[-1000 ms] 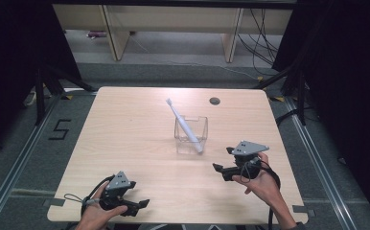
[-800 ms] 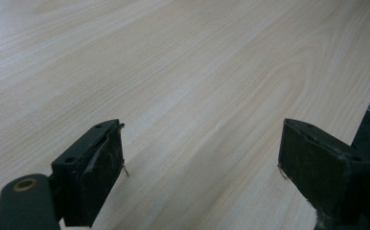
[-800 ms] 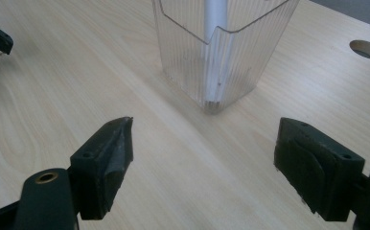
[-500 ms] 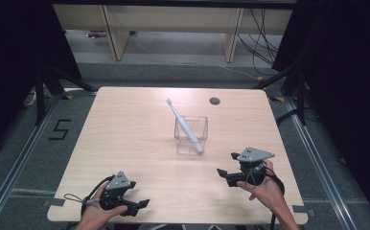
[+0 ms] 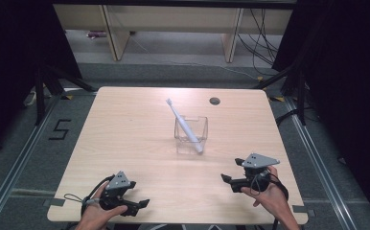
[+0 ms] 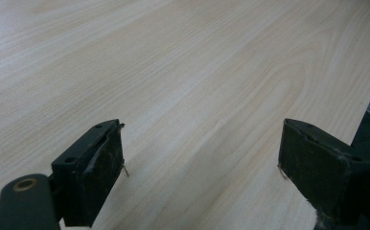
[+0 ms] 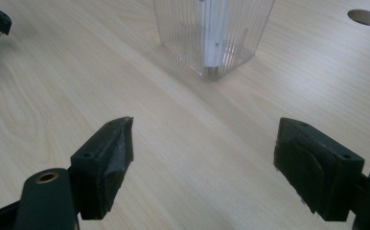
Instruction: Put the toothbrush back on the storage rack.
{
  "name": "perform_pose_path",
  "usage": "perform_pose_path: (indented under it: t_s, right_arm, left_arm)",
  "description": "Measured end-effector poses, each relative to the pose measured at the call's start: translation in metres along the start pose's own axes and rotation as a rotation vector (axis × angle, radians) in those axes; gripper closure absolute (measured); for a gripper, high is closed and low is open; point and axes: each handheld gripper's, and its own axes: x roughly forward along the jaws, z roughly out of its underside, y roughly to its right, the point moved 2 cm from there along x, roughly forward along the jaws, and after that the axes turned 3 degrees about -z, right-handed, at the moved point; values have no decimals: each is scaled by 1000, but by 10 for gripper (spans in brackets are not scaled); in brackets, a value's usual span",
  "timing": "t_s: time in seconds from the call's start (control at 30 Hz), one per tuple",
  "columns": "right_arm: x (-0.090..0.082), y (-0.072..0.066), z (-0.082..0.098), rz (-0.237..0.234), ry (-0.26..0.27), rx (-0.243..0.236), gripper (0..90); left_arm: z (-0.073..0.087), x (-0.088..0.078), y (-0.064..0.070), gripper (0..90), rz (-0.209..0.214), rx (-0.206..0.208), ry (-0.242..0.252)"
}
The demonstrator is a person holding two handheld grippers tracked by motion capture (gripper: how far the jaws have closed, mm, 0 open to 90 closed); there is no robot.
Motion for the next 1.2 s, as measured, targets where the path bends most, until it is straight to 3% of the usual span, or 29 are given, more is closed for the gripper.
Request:
perform_pose_path:
  t_s: [0.07, 0.1, 0.13, 0.23, 0.37, 0.43, 0.67, 0.7, 0.73, 1.2]
  right_arm:
    - [0, 4, 2, 6, 14, -61, 212]
    - [0, 1, 4, 4, 11, -27, 203]
    - [-1, 3, 5, 7, 13, -50, 193]
    - [-2, -1, 10, -18, 9, -36, 184]
    - [-2, -4, 16, -18, 8, -58, 165]
    - [-3, -7, 19, -23, 5, -44, 161]
    - [-4, -8, 27, -35, 10, -74, 160]
    - [-4, -10, 28, -49, 0, -55, 159]
    - [-4, -8, 29, -41, 0, -86, 159]
    - [-9, -13, 44, -39, -41, -76, 161]
  left_arm:
    - [0, -1, 0, 149, -5, -2, -3]
    - [0, -1, 0, 149, -5, -3, -1]
    - [0, 0, 0, 149, -1, -2, 0]
    - [0, 0, 0, 149, 0, 0, 1]
    - [0, 0, 0, 149, -5, -1, -4]
    - [0, -1, 0, 149, -14, 3, -6]
    - [0, -1, 2, 149, -7, -7, 9]
    - [0, -1, 2, 149, -7, -9, 9]
    - [0, -1, 1, 149, -8, -9, 8]
    - [0, -2, 0, 149, -13, 4, -6]
